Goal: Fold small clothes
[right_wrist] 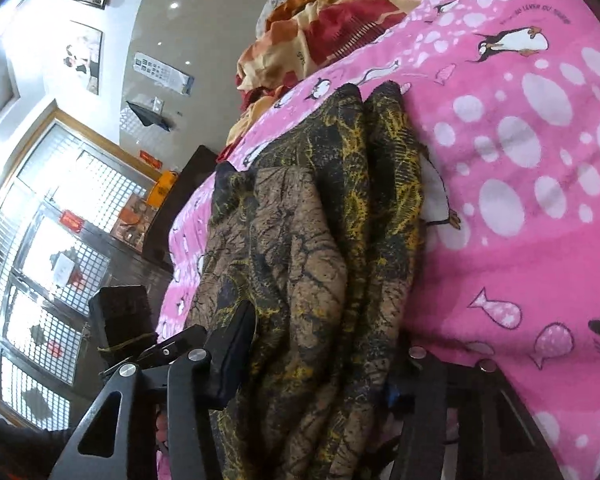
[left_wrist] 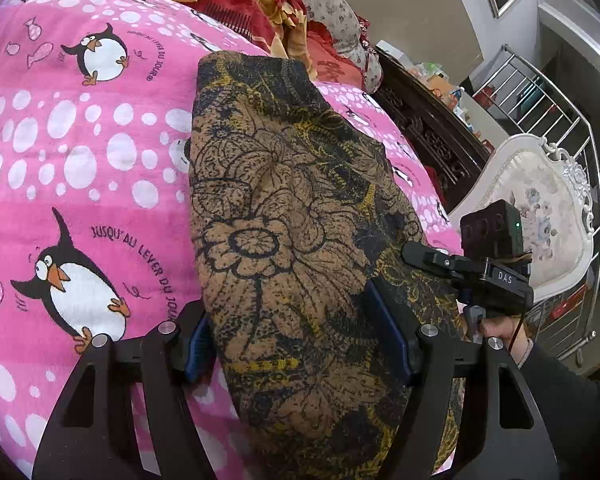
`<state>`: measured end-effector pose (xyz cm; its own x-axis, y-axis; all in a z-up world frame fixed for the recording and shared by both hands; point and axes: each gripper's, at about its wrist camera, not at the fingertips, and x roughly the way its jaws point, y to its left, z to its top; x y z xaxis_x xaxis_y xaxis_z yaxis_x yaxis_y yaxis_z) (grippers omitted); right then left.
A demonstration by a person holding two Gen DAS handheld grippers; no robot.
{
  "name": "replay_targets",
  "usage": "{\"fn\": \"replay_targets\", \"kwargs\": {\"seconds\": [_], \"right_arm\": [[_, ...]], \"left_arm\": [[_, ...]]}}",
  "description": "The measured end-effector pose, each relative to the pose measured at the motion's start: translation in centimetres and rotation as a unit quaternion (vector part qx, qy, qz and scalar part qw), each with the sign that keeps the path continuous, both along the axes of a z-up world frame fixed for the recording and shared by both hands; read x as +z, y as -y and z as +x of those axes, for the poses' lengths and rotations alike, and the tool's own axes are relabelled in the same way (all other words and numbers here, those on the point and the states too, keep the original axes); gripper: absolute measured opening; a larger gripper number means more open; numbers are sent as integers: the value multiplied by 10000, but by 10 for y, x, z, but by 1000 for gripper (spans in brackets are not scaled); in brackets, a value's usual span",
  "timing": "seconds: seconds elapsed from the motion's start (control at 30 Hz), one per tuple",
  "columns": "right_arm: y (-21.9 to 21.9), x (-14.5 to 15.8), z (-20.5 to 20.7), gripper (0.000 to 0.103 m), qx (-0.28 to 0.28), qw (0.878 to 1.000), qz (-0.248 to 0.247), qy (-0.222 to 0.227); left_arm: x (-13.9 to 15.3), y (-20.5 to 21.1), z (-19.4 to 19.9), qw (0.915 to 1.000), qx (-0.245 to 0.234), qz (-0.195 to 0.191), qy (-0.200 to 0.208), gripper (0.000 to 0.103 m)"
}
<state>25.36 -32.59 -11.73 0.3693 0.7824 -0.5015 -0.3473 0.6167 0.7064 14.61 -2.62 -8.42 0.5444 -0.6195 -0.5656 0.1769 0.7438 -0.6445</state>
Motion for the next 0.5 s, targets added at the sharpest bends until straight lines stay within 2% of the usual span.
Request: {"fn": "replay_targets", "kwargs": {"seconds": [0.4, 0.5], "right_arm": [[-6, 4, 0, 52, -149, 9998, -157, -22], [-8, 5, -3, 52, -174, 9994, -283, 17]], "left_arm": [[2, -3, 0, 10000, 3, -51, 7, 69], [0, -11, 1, 9998, 44, -194, -39, 59]]}}
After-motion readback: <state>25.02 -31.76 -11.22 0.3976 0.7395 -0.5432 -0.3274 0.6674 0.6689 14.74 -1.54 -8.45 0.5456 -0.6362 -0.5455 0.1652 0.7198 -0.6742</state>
